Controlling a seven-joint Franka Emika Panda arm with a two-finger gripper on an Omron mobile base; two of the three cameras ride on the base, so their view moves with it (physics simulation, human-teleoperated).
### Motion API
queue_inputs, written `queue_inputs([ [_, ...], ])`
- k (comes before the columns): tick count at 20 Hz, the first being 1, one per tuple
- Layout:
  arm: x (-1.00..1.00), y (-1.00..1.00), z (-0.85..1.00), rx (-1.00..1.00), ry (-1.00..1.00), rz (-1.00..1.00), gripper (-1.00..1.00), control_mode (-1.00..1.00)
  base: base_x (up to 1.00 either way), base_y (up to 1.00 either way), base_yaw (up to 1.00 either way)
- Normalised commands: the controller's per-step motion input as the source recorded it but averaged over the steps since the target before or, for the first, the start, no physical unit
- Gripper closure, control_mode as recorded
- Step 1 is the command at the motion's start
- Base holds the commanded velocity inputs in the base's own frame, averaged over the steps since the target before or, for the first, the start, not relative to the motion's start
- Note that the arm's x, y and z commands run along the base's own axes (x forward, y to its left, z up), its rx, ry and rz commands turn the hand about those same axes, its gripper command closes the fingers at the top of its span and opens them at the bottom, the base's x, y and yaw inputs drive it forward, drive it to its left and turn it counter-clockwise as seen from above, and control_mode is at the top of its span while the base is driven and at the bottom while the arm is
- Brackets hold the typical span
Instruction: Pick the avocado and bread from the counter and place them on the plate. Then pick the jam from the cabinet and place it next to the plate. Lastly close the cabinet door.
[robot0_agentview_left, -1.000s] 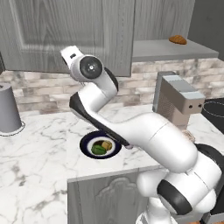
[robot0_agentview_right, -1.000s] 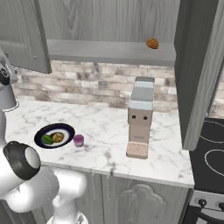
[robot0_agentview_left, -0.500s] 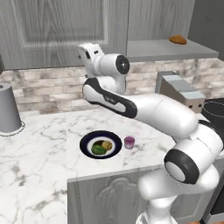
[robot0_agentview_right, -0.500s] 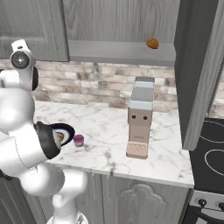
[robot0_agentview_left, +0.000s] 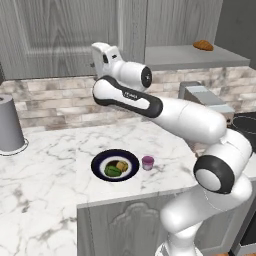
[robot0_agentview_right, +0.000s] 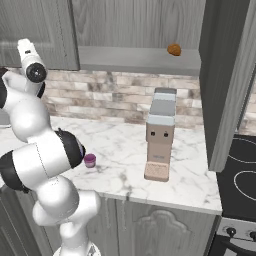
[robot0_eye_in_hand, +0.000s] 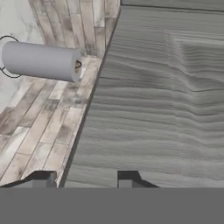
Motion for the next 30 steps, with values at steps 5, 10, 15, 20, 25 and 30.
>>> queue_inputs([
  [5, -0.50, 0.00, 0.20, -0.03, 0.00, -0.09, -1.00, -1.00, 0.00, 0.00, 0.00],
  [10, -0.98, -0.28, 0.34, -0.08, 0.01, -0.15, -1.00, -1.00, 0.00, 0.00, 0.00],
  [15, -1.00, -0.41, 0.49, -0.04, 0.01, -0.15, -1.00, -1.00, 0.00, 0.00, 0.00],
  [20, -1.00, -0.41, 0.26, -0.06, 0.05, -0.17, -1.00, -1.00, 0.00, 0.00, 0.00],
  [25, -1.00, -0.36, 0.35, -0.08, 0.22, -0.19, -1.00, -1.00, 0.00, 0.00, 0.00],
  [30, -0.71, -0.34, 0.11, -0.12, 0.45, -0.21, -1.00, -1.00, 0.00, 0.00, 0.00],
])
